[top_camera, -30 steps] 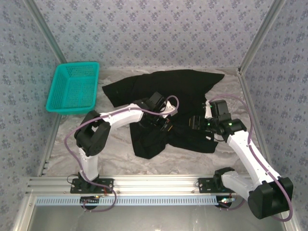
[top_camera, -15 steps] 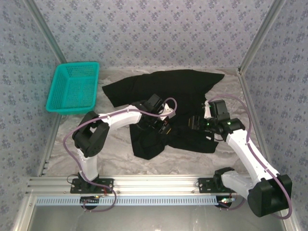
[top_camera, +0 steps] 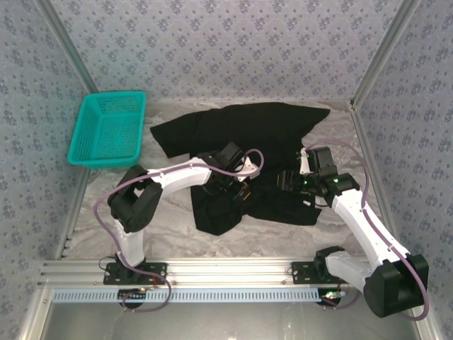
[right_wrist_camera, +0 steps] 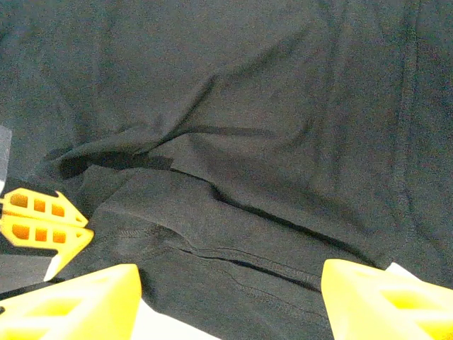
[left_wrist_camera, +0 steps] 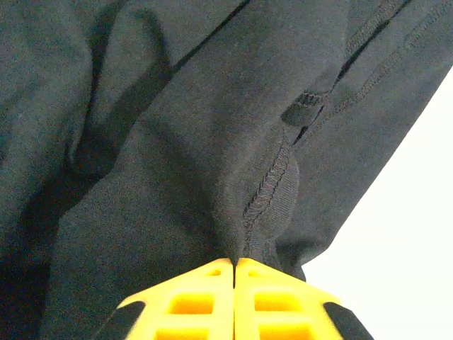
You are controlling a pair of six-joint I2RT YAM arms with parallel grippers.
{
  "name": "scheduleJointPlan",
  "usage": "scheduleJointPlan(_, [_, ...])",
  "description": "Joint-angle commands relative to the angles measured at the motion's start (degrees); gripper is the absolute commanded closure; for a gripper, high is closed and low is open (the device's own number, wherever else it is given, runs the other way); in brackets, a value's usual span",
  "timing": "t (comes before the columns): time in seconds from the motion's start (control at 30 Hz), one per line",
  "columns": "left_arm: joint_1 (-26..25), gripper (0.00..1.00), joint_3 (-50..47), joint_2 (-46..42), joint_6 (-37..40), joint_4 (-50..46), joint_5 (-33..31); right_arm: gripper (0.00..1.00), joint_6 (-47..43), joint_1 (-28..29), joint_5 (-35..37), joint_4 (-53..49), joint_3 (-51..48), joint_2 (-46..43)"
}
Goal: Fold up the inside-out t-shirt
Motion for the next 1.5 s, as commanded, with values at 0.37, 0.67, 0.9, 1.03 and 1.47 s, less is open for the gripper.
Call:
scheduleJointPlan(0.37, [3.8,1.00,-5.2,-14.7,-11.3,6.2,8.2,0.31,-2.6,5.3,-4.8,2.5,-3.7,-4.2])
scheduleJointPlan(0.67, [3.9,1.00,-2.6,-11.5,-9.7,1.1,5.8,0.33,-3.9,15.4,-2.8,7.8,-6.8,-3.3])
scheduleJointPlan(0.9, [4.3,1.00,-1.8,-8.8,-10.6,2.6,7.2,0.39,3.2,19.5,1.8,22.2,-14.0,4.3])
scheduleJointPlan(1.03, [5.2,1.00,-1.8,-9.2,-11.8,2.5,6.7,0.54,6.5,20.4,4.1,25.3,-15.6,11.0])
scheduleJointPlan(1.47, [8.8,0.98,-2.9,-11.7,-13.2,3.0,4.4,0.98,16.4,20.4,11.6,10.7,-18.8,7.8])
